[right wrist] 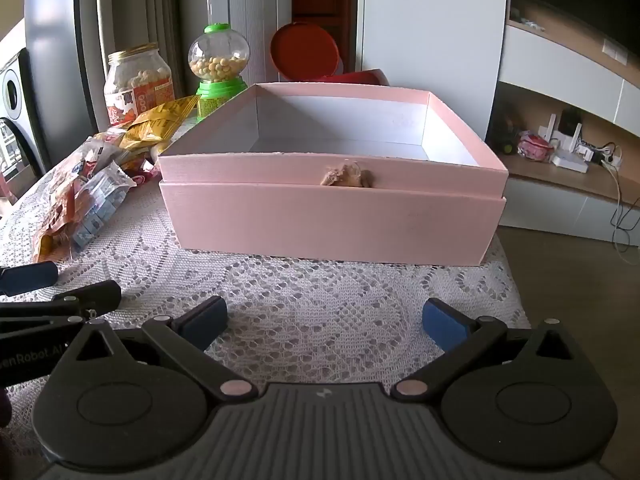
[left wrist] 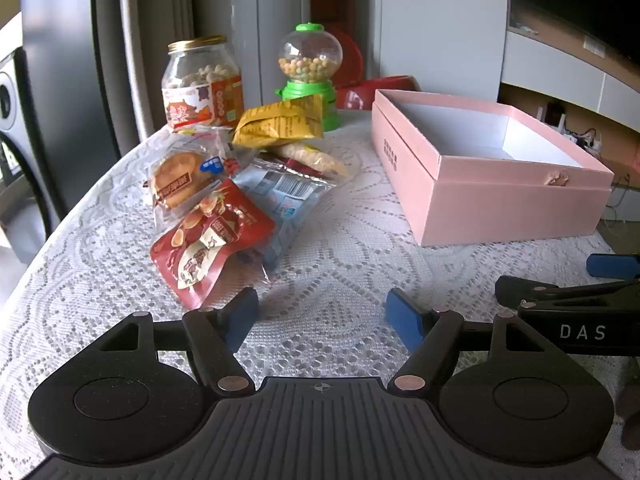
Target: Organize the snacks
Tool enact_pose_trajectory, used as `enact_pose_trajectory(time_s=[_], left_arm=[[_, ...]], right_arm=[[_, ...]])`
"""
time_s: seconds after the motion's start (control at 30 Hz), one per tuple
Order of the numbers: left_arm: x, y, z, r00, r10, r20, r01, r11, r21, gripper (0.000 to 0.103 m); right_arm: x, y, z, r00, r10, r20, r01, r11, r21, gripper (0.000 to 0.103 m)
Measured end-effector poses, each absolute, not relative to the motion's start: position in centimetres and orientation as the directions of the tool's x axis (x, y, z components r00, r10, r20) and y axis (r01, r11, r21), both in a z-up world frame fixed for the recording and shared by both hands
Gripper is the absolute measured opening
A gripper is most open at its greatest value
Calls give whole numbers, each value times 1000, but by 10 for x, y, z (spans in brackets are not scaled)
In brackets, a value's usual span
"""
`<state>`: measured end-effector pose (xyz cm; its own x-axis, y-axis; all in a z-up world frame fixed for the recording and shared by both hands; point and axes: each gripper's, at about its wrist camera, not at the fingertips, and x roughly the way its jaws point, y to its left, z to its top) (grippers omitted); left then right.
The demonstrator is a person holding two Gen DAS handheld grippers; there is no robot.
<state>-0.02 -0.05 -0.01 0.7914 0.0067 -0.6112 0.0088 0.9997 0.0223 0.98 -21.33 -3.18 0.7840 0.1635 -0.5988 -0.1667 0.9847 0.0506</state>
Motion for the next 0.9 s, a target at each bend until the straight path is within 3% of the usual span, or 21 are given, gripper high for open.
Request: enact_pose_trajectory(time_s=[0.9], left_arm=[[0, 0, 0, 792, 1, -611, 9, 1000, 14, 78]], right_arm=[[11, -213, -32, 784, 165, -598, -166, 985, 53, 103]])
